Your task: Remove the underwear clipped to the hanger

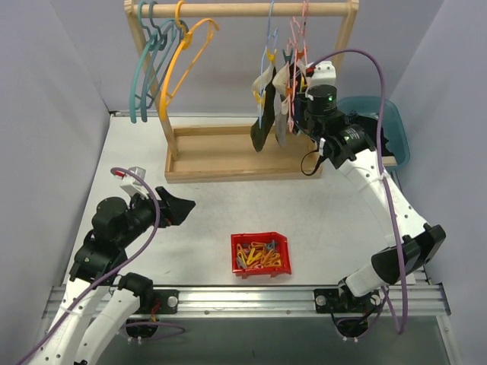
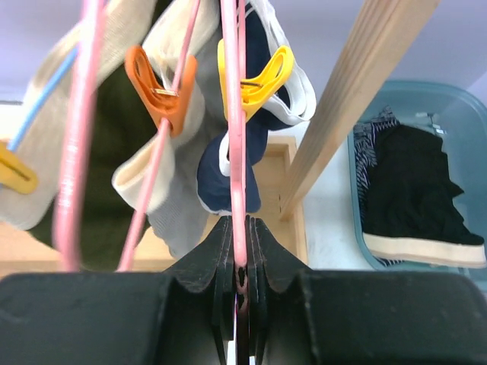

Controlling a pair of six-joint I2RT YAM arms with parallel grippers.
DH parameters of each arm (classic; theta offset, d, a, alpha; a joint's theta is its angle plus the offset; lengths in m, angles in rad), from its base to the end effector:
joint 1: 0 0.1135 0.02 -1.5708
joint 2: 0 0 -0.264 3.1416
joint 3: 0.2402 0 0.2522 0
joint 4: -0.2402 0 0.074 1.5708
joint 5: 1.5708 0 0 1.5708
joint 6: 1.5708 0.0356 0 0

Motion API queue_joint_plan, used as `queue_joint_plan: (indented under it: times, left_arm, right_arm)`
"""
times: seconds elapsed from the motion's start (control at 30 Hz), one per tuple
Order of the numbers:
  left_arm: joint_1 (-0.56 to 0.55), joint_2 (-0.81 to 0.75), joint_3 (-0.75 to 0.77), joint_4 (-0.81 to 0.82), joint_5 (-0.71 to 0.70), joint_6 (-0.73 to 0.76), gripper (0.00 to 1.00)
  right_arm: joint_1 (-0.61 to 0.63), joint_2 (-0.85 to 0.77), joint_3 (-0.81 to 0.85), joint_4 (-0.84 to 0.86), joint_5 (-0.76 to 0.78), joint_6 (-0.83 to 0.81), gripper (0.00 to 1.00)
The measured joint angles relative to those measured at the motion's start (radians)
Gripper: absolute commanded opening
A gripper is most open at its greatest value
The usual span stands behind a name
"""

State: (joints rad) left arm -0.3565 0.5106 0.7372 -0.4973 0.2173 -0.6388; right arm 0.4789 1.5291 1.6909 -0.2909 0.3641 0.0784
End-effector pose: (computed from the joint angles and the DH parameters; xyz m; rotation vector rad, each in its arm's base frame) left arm 0.1095 -0.0490 0.3269 -0.1127 1.9277 -0.8828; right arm 0.3142 0.1489 0.4621 -0.0675 1.6912 0.1080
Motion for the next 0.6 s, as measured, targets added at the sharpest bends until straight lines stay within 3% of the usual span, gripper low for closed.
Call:
queue_joint_plan:
  times: [0.6]
  left_arm:
    - [0.0,-0.026,0.023,-0.04,0.0,-0.001,0.94]
  right_arm:
    - [0.002,-0.02,-0.031,0.167,-0.024,-0.068,0.0]
